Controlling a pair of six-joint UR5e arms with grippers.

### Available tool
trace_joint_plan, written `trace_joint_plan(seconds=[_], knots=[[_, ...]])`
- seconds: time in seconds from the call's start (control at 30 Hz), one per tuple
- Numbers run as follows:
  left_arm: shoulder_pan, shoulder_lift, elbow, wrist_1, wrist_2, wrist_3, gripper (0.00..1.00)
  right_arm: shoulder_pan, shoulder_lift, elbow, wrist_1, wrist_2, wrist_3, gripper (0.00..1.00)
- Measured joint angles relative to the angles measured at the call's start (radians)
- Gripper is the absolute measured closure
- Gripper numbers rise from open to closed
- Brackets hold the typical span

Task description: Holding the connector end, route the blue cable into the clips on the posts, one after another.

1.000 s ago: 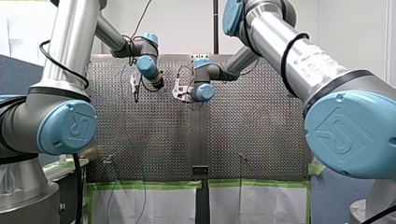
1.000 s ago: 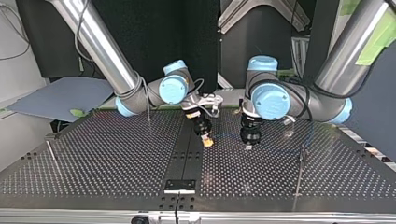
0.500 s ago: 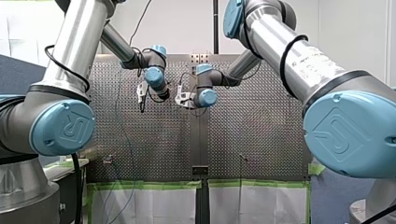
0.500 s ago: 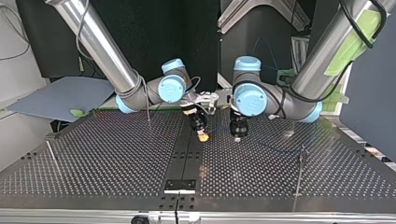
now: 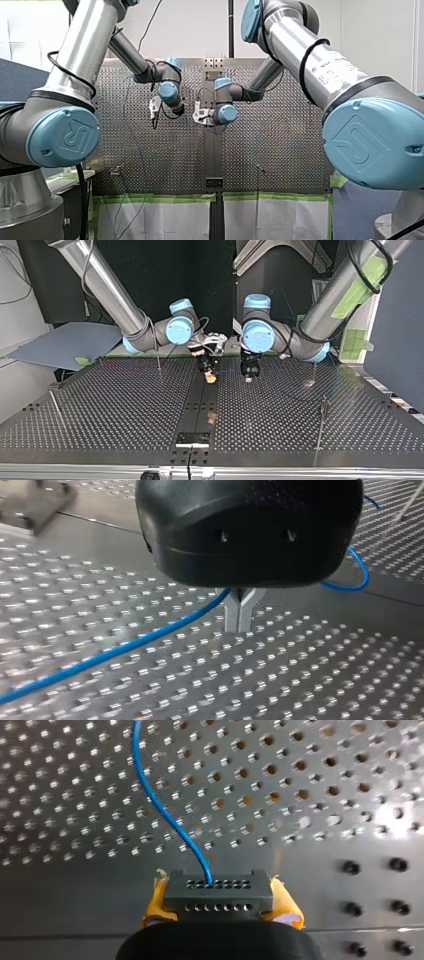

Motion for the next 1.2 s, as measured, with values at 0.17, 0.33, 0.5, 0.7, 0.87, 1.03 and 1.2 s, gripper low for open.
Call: trace_joint_plan(seconds=[0.17, 0.33, 0.5, 0.7, 0.87, 1.03, 1.2], knots=[[-0.022, -0.051, -0.002, 0.039, -0.002, 0.009, 1.0, -0.006, 0.0, 0.036, -0.014, 0.0, -0.001, 1.0], [-0.036, -0.099, -0.003, 0.08, -0.009, -0.004, 1.0, -0.02, 0.0, 0.07, -0.034, 0.0, -0.003, 1.0], [-0.048, -0.15, -0.003, 0.1, -0.021, -0.01, 1.0, -0.031, 0.0, 0.114, -0.056, 0.001, -0.008, 1.0], [-0.064, -0.205, -0.003, 0.119, -0.024, -0.013, 1.0, -0.042, 0.0, 0.158, -0.077, 0.001, -0.014, 1.0], [-0.077, -0.238, -0.003, 0.153, -0.024, -0.025, 1.0, -0.051, 0.001, 0.201, -0.112, 0.009, -0.011, 1.0], [-0.093, -0.261, -0.003, 0.166, -0.023, -0.028, 1.0, -0.06, 0.002, 0.252, -0.162, 0.013, -0.002, 1.0], [-0.118, -0.305, -0.003, 0.193, -0.016, -0.026, 1.0, -0.067, 0.003, 0.292, -0.196, 0.014, -0.005, 1.0]])
